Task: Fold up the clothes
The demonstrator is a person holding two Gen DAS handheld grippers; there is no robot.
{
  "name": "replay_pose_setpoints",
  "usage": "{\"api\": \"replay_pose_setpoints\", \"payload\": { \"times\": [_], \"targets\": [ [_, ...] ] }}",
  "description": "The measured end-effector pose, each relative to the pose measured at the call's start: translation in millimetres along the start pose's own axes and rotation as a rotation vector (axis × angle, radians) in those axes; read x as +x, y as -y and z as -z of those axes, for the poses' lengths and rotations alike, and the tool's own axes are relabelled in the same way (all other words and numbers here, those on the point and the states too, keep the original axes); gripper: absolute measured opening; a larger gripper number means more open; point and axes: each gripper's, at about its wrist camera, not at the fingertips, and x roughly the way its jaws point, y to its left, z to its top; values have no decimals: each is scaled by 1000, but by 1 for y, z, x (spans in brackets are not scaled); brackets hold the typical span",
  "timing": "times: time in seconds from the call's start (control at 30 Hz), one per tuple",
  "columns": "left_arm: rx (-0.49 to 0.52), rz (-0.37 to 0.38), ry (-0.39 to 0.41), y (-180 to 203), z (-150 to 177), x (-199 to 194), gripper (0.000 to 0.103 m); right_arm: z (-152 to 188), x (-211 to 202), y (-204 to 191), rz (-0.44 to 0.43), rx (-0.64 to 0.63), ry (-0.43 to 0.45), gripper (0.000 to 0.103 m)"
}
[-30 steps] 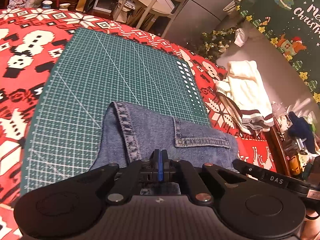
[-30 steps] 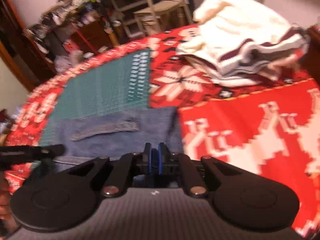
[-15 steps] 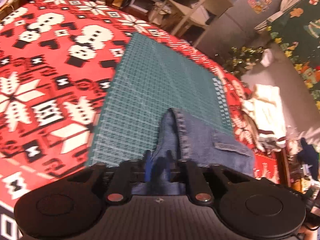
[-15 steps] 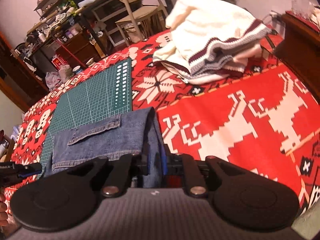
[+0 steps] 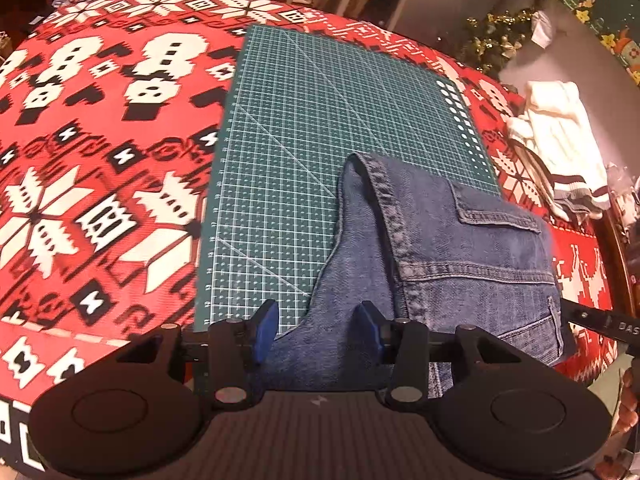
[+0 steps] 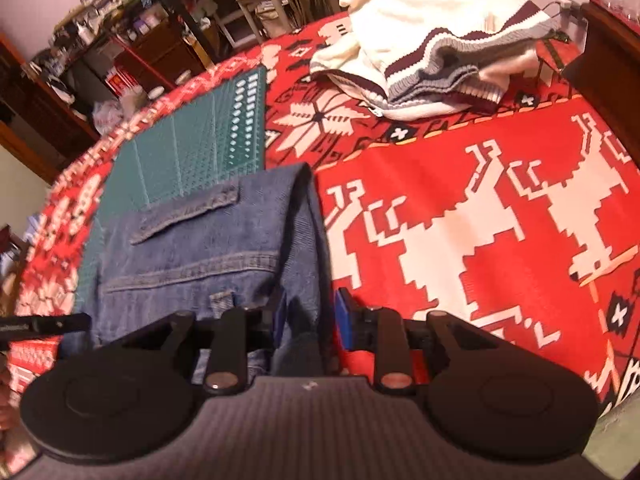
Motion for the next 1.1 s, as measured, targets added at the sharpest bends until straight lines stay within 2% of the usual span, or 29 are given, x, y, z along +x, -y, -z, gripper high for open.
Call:
{"api": "replay_pose_setpoints", "payload": {
  "times": [0.1,0.13,0.17,0.2,0.23,0.3,0.4,0.5,0.63,0.83,0.93,1.1],
  "targets": [
    [35,4,3,7,-1,2,43,-1,7,-5,-3,-25,-14,29],
    [49,5,3,10,0,3,38,-1,9,-7,-13,-33,-17,28],
    [67,3,-1,13,0,5,27,0,10,-10,-18,-44,-19,21],
    [85,-6,-2,16,1,6,24,1,11,-14,-3,-67,-21,11],
    [101,-19,0,19,2,7,16,1,12,-17,7,-83,-21,10],
    [116,-35,12,24,4,6,10,1,8,-19,1,-80,-7,7],
    [65,-13,33,21,4,0,8,0,2,-21,-7,-75,14,5],
    [-50,61,53,10,0,-11,8,-1,-4,-24,-17,-69,35,4],
    [-127,112,75,4,-8,-26,8,-19,-15,-42,-15,-116,52,4],
    [-229,139,189,-22,-26,-61,8,-75,-12,-103,-47,-211,59,4],
    [-312,138,256,-44,-34,-79,8,-104,4,-153,-58,-316,51,4],
    [-483,85,384,-98,-38,-115,7,-141,48,-246,-154,-440,8,3]
  ]
}}
